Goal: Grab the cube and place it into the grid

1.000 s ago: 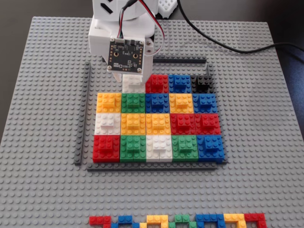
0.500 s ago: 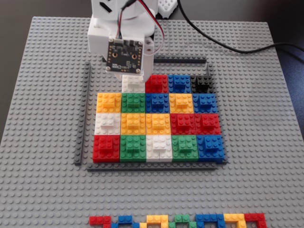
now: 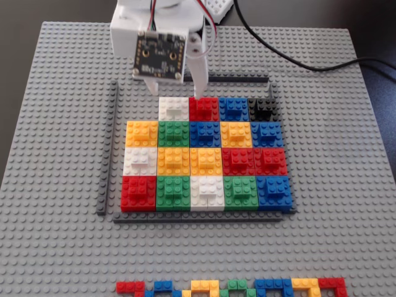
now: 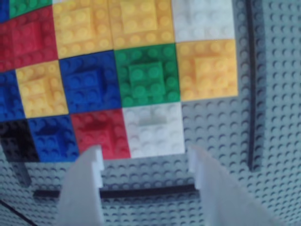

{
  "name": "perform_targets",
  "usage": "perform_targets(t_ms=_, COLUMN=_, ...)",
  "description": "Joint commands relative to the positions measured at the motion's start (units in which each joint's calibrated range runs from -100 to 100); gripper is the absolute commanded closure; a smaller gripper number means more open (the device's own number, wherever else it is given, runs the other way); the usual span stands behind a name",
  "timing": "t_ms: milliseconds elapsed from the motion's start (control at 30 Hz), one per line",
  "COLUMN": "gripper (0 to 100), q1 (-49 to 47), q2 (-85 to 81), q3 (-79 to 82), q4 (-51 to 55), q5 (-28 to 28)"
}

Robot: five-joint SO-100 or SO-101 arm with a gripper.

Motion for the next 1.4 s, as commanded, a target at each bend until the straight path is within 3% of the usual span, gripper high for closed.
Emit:
perform_targets(t_ms=0, gripper=75, q1=-0.93, q2=-6.11, q3=-5.49, q4=1.54, q5=-0.93)
perform_targets(t_ms=300, gripper=76, q1=-2.26, q2=-12.56, q3=-5.58, q4=4.13, q5=-1.71)
perform_targets(t_ms=500, gripper=100, q1=-4.39, q2=-20.13, q3=-4.77, q4=5.88, q5=-2.59)
perform_targets(t_ms=767, gripper=100, q1=-7.27, q2=-32.77, q3=2.84, q4=4.52, q5=-4.74)
perform_targets(t_ms=1367, gripper=100, q1=-9.48, q2=-69.05, q3=42.81, q4=-10.43, q5=-6.01)
